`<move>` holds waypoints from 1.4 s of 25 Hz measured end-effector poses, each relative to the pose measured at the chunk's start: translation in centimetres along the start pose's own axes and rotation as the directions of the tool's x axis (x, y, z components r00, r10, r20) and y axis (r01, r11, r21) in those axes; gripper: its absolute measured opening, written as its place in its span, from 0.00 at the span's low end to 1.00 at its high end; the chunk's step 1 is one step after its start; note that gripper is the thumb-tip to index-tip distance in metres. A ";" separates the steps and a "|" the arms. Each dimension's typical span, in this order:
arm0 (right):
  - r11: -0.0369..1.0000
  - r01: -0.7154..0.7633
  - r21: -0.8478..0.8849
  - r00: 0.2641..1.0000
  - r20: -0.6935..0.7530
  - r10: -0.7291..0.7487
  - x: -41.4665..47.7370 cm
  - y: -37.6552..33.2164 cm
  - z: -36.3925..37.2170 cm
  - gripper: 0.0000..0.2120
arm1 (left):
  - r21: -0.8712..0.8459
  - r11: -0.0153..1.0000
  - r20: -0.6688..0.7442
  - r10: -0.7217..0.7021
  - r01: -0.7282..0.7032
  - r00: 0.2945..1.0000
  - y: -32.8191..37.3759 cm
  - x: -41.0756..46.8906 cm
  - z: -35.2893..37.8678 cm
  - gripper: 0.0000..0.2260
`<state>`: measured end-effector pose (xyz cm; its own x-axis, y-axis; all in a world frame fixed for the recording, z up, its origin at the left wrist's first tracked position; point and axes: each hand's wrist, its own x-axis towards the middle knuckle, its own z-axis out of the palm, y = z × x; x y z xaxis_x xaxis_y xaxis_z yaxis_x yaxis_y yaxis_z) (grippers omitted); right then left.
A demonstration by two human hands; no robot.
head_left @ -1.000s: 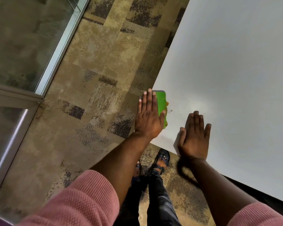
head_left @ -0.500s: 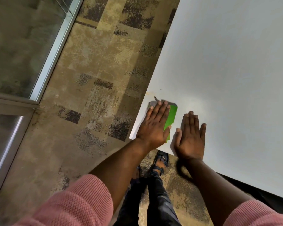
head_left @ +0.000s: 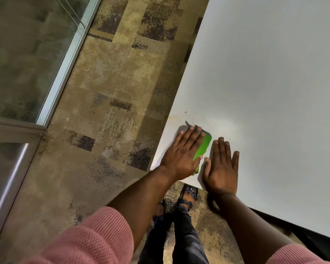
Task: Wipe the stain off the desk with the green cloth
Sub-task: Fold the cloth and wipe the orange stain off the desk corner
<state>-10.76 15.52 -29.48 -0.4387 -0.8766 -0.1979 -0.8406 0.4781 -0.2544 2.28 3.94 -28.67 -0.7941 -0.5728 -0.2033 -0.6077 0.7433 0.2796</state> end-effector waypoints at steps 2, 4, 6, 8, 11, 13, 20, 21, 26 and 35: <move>1.000 -0.003 -0.007 1.000 -0.002 0.003 0.0 0.1 0.1 0.32 | 0.017 0.998 0.004 0.056 -0.056 0.998 -0.5 2.1 -0.5 0.34; 1.000 -0.006 -0.019 1.000 -0.010 0.006 -0.1 0.1 0.2 0.32 | 0.029 0.998 -0.025 0.065 -0.064 0.998 -1.2 3.6 -0.7 0.33; 1.000 -0.014 -0.021 1.000 -0.011 0.014 -0.2 0.0 0.2 0.32 | 0.033 0.999 -0.057 0.029 -0.027 0.998 -2.0 4.6 -0.9 0.32; 1.000 -0.018 -0.022 1.000 -0.010 0.018 -0.2 -0.2 0.1 0.32 | 0.017 0.999 -0.084 -0.046 0.047 0.995 -2.8 5.3 -1.2 0.33; 1.000 -0.021 -0.017 1.000 -0.011 0.021 -0.3 -0.2 0.1 0.32 | -0.022 0.979 -0.099 -0.206 0.205 0.973 -3.2 5.3 -1.5 0.33; 1.000 -0.025 -0.013 1.000 -0.014 0.025 -0.3 -0.1 0.2 0.32 | -0.058 0.949 -0.115 -0.314 0.309 0.942 -3.2 4.9 -1.5 0.34; 1.000 -0.019 -0.025 1.000 0.001 0.019 -0.2 0.0 0.3 0.32 | -0.313 0.793 -0.072 -0.568 0.522 0.820 -2.6 1.8 -1.3 0.33; 0.999 -0.019 -0.026 1.000 0.000 0.019 -0.2 0.0 0.4 0.33 | -0.324 0.777 -0.059 -0.587 0.540 0.808 -2.4 0.7 -1.1 0.33; 1.000 -0.014 -0.024 1.000 0.005 0.014 -0.2 0.0 0.3 0.32 | -0.364 0.690 0.049 -0.657 0.626 0.753 -0.6 -5.9 -0.5 0.33; 0.999 -0.024 -0.046 0.999 0.026 0.025 -0.2 -0.1 0.2 0.32 | -0.392 0.708 0.006 -0.637 0.587 0.771 -2.6 2.3 -2.7 0.33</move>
<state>-10.50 15.68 -29.60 -0.4514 -0.8625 -0.2288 -0.8435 0.4960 -0.2059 2.01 -0.25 -27.35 -0.2255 -0.9130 -0.3400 -0.8933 0.0545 0.4461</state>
